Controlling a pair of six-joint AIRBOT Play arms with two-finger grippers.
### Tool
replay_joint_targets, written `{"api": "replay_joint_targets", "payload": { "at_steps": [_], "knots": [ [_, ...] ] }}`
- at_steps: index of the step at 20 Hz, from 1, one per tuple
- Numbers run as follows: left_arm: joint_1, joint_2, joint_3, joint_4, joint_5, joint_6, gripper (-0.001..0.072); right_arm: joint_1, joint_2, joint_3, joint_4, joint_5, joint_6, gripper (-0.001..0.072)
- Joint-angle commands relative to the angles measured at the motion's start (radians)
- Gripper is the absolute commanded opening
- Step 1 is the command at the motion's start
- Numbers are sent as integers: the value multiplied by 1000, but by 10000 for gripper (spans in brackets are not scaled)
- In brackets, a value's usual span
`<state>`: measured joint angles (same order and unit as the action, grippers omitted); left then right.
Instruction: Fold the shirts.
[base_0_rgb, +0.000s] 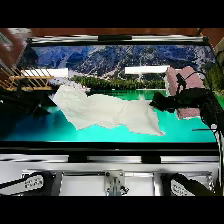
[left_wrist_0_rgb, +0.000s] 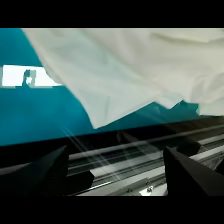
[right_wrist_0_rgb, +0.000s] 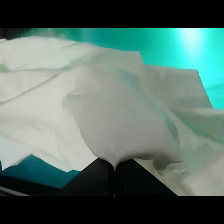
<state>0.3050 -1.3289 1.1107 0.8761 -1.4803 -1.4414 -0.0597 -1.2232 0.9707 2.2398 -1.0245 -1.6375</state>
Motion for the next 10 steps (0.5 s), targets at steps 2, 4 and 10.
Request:
{"api": "replay_joint_targets", "payload": {
  "at_steps": [2, 4, 10],
  "knots": [
    [-55, 114, -358, -35, 162, 23, 670, 1, -1, 0, -1, -42, -18, 59],
    [-100, 109, -439, -84, 250, 42, 670, 1, -1, 0, -1, -42, -17, 59],
    [-227, 76, -491, -122, 456, 15, 667, 1, -1, 0, -1, -42, -20, 59]
  ]
}}
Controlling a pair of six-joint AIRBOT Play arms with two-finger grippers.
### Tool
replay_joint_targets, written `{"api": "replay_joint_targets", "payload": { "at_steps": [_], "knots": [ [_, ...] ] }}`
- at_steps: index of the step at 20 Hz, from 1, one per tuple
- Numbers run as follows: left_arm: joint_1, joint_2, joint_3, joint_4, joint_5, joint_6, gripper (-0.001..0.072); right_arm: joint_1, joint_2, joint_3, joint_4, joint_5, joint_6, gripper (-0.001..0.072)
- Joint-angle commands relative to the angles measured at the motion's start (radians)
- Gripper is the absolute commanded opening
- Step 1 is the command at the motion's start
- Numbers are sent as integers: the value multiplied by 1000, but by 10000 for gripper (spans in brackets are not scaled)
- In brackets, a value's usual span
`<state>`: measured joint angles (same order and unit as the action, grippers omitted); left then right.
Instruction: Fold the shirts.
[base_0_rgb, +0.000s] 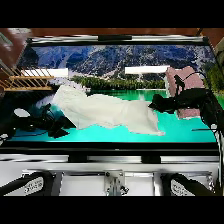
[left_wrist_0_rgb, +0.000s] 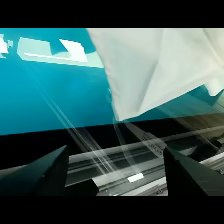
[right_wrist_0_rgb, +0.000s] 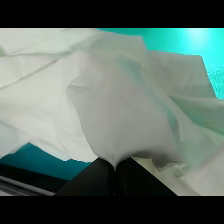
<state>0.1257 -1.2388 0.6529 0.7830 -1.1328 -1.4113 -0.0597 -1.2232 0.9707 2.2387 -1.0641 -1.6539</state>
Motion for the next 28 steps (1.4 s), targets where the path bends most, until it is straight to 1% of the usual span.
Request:
{"api": "replay_joint_targets", "payload": {
  "at_steps": [1, 4, 6, 8, 10, 11, 12, 14, 16, 18, 20, 21, 23, 24, 26, 28],
  "knots": [
    [-58, -24, -33, -53, 127, -15, 667, 1, -1, 0, 0, -2, -5, 59],
    [-98, -47, -33, -128, 211, -15, 666, 1, -1, 0, 0, -3, -8, 59],
    [-129, -52, -33, -130, 259, -17, 660, 1, -1, 0, 0, -3, -8, 59],
    [-154, -63, -33, -130, 271, -36, 654, 1, -1, 0, 0, -4, -8, 59],
    [-177, -83, -33, -130, 270, -48, 639, 1, -1, 0, -1, -3, -8, 59],
    [-192, -97, -33, -130, 270, -69, 622, 1, -1, 0, -1, -4, -8, 59],
    [-209, -110, -33, -130, 269, -87, 491, 1, -1, 0, -1, -4, -8, 59],
    [-225, -112, -31, -130, 269, -85, 118, 1, -1, 0, -1, -5, -9, 59],
    [-217, -96, -16, -129, 265, -77, 34, 1, -1, 0, -5, -7, -9, 59],
    [-192, -56, 23, -129, 241, -55, 34, 0, 2, 3, -4, -18, -11, 59],
    [-148, 9, 93, -125, 182, -12, 34, 0, 27, 24, -3, -25, -37, 59],
    [-121, 47, 136, -122, 151, 9, 34, 0, 47, 48, -4, -27, -43, 59],
    [-62, 135, 256, -95, 89, 21, 34, 0, 106, 131, -4, -26, -62, 59],
    [-32, 182, 336, -92, 57, 62, 34, 0, 142, 193, -3, -25, -89, 59],
    [25, 262, 535, -92, -3, 135, 33, 0, 224, 332, -4, 3, -181, 59],
    [85, 318, 777, -91, -15, 146, 34, 0, 313, 471, -11, 103, -268, 59]
  ]
}}
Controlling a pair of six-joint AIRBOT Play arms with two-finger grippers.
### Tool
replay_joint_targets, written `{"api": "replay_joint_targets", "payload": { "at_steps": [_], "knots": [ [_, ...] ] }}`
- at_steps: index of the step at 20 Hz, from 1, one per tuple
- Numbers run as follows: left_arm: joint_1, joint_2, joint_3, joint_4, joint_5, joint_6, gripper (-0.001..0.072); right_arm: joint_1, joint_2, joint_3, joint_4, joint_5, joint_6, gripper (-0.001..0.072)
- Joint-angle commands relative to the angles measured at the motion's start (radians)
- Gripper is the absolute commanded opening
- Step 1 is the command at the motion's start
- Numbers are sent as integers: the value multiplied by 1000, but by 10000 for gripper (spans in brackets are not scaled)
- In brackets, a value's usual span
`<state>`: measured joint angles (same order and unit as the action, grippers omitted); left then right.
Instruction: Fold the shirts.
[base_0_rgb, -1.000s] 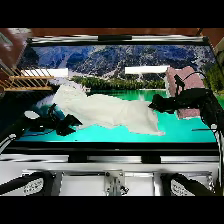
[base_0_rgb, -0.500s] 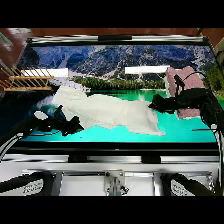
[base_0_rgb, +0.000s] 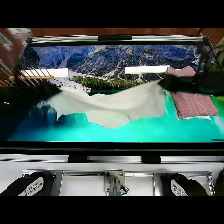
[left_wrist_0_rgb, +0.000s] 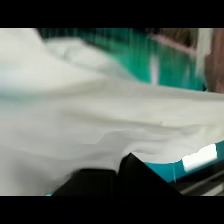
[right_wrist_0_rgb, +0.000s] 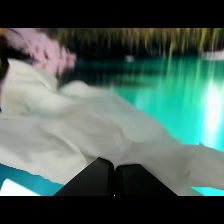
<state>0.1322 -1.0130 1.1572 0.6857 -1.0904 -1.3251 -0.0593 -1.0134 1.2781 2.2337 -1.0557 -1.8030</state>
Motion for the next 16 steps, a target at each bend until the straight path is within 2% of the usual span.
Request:
{"api": "replay_joint_targets", "payload": {
  "at_steps": [1, 4, 6, 7, 9, 13, 15, 16],
  "knots": [
    [109, 109, 393, 6, -53, 57, 34, 0, 151, 229, -30, 182, -132, 59],
    [199, 128, 731, 6, -35, 13, 34, 0, 275, 345, -90, 426, -108, 59],
    [223, 128, 881, 5, -37, -46, 34, 0, 332, 391, -87, 497, -82, 59],
    [222, 128, 923, -3, -37, -105, 34, 0, 354, 411, -69, 524, -60, 59],
    [223, 151, 938, -32, -37, -127, 34, 0, 383, 442, -43, 556, -56, 59],
    [223, 176, 912, 21, -45, -127, 34, 0, 404, 465, -55, 460, -56, 59],
    [223, 173, 881, 93, -80, -128, 34, 0, 397, 465, -109, 322, -36, 58],
    [223, 170, 852, 122, -113, -128, 34, 0, 385, 465, -154, 238, 13, 59]
  ]
}}
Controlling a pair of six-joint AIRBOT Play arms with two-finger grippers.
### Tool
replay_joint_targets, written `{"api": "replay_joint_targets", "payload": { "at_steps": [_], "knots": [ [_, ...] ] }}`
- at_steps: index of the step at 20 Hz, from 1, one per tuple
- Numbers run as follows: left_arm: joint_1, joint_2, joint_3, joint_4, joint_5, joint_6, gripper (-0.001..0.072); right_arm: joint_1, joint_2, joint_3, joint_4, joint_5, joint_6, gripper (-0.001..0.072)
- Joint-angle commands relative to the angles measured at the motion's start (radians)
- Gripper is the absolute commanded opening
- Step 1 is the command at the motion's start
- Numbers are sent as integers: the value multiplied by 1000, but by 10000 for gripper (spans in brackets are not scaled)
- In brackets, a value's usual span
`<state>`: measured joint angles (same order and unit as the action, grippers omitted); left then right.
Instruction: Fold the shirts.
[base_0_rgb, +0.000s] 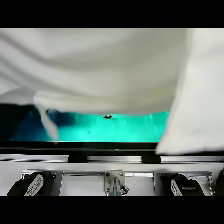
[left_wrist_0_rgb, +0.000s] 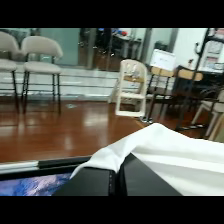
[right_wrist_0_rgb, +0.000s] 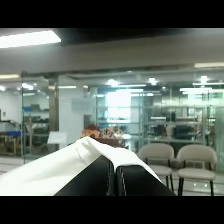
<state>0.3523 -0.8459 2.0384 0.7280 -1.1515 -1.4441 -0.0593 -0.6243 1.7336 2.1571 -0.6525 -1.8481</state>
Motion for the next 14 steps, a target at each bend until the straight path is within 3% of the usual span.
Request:
{"api": "replay_joint_targets", "payload": {
  "at_steps": [1, 4, 9, 12, 14],
  "knots": [
    [3, -2, -70, 96, -90, -9, 34, 0, -21, 9, -123, -242, 106, 59],
    [3, -26, -220, 111, -148, -8, 34, 0, -126, 9, -196, -455, 154, 59],
    [2, -167, -489, 111, -142, 40, 34, 0, -447, -10, -192, -734, 241, 59],
    [-16, -328, -599, 110, -131, 41, 34, 1, -678, -66, -163, -713, 256, 59],
    [-53, -469, -610, 110, -98, 45, 35, 1, -853, -71, -73, -618, 256, 59]
  ]
}}
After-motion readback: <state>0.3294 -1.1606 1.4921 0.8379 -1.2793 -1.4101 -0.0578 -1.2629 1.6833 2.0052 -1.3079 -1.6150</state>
